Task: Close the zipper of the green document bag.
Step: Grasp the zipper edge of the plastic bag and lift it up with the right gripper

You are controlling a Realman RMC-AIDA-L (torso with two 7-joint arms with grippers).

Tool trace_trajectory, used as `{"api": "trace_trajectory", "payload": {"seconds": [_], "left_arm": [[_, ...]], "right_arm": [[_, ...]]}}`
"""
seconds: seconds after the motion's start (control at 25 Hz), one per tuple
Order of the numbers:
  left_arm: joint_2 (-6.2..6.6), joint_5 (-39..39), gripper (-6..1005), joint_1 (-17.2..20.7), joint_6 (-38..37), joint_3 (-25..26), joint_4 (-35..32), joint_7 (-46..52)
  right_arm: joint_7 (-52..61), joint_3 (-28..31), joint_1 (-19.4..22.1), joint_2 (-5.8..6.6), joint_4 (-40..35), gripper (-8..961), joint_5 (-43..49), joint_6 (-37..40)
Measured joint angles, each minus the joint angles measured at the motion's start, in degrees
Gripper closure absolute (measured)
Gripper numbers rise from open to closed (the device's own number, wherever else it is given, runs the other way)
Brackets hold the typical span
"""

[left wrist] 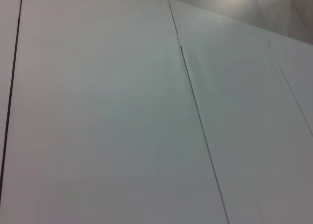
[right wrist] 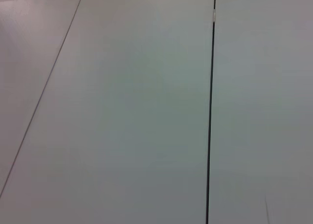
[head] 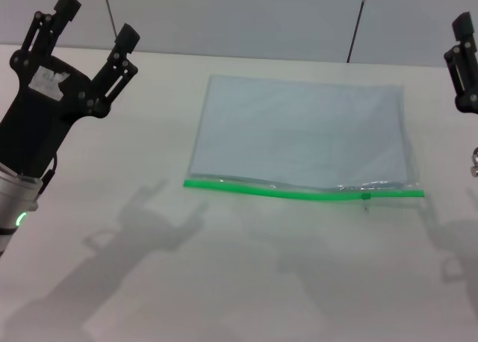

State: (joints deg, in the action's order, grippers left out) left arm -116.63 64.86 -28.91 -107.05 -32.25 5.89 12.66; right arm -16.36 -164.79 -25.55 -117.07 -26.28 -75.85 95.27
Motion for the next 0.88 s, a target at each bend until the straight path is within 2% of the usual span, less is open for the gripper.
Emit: {"api": "trace_trajectory", "payload": {"seconds": [0.56, 0.88], "left_arm": [[0.0, 0.0, 168, 0.0, 0.41, 0.0, 0.0, 0.0], [0.05, -0.21, 168, 0.02, 0.73, 0.0, 0.0, 0.0]], "right_arm": [[-0.29, 0.01, 0.1, 0.0, 0.0, 265, -0.16, -0.08], [-0.56, 0.45, -0.91, 0.08, 0.87, 266, -0.79, -4.81]]}}
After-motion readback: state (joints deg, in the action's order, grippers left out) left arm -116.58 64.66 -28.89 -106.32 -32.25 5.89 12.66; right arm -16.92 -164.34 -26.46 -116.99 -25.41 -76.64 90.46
